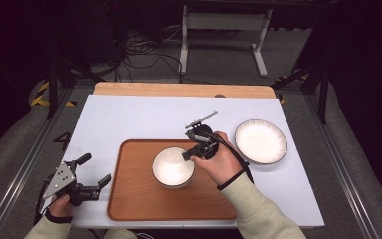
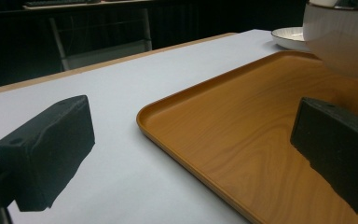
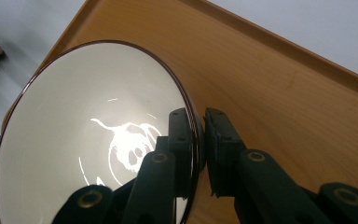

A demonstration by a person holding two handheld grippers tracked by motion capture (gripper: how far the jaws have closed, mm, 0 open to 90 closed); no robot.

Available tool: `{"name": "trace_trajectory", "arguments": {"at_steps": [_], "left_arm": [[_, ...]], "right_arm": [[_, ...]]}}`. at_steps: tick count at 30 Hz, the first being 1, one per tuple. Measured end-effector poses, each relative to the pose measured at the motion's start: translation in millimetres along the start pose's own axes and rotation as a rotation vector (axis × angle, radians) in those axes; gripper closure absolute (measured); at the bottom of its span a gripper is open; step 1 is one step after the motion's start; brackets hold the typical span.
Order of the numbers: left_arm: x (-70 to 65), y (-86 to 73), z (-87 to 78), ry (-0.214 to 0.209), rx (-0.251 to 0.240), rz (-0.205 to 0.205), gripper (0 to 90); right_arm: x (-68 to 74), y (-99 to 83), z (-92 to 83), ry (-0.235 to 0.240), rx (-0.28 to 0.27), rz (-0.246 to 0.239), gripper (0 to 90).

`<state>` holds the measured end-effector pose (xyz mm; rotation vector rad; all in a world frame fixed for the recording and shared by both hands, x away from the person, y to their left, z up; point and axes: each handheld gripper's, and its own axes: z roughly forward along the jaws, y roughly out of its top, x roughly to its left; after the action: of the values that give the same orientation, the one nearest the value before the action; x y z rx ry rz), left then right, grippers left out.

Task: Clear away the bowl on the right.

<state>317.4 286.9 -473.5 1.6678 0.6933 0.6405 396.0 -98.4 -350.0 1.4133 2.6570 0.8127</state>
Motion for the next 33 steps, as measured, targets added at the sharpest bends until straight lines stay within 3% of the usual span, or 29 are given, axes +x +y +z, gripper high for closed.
{"name": "trace_trajectory", "arguments": {"at_steps": [16,33], "left_arm": [[0.0,0.0,0.1,0.0,-0.001,-0.003,0.3],[0.1,0.1,0.0,0.0,0.0,-0.003,0.3]], "right_arm": [[-4.7,-5.2,22.8,-0.006,0.033,0.008,81.4],[-9.1,-9.1,35.3,-0.029,0.059,0.009,80.4]]}}
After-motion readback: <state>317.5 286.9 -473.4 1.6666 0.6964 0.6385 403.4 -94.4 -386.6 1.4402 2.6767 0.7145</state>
